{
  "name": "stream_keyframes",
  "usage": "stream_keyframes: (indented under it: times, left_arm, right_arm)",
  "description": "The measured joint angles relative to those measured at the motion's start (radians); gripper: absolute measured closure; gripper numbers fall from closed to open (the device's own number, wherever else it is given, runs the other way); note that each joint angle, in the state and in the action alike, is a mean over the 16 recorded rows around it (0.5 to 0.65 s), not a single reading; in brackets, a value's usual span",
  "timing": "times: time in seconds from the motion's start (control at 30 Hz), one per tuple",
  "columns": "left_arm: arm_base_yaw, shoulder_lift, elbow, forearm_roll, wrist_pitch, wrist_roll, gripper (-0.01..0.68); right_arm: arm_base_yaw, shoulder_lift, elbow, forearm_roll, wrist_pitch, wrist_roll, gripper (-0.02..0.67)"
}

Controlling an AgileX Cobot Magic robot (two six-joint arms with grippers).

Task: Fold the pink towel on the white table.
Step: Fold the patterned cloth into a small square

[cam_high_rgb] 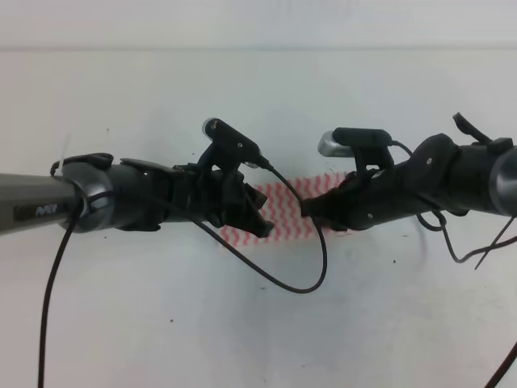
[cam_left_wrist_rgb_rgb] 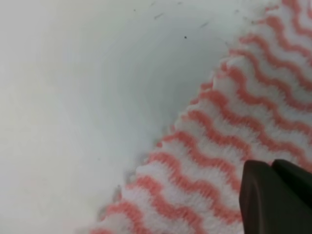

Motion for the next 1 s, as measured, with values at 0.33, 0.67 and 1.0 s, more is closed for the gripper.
stream_keyframes:
  times: [0.33,0.67,1.0]
  left_arm:
    - [0.000,-0.009,0.000,0.000,-0.004,0.013,0.668]
    - [0.000,-0.029,0.001,-0.002,-0.006,0.037,0.668]
    - [0.000,-0.034,0.001,-0.004,-0.005,0.038,0.667]
  right_arm:
    - [-0.017,-0.014,0.002,-0.005,0.039,0.006,0.666]
    - [-0.083,-0.032,0.001,-0.008,0.088,0.036,0.666]
    - [-0.118,-0.022,0.001,-0.038,0.188,0.074,0.667]
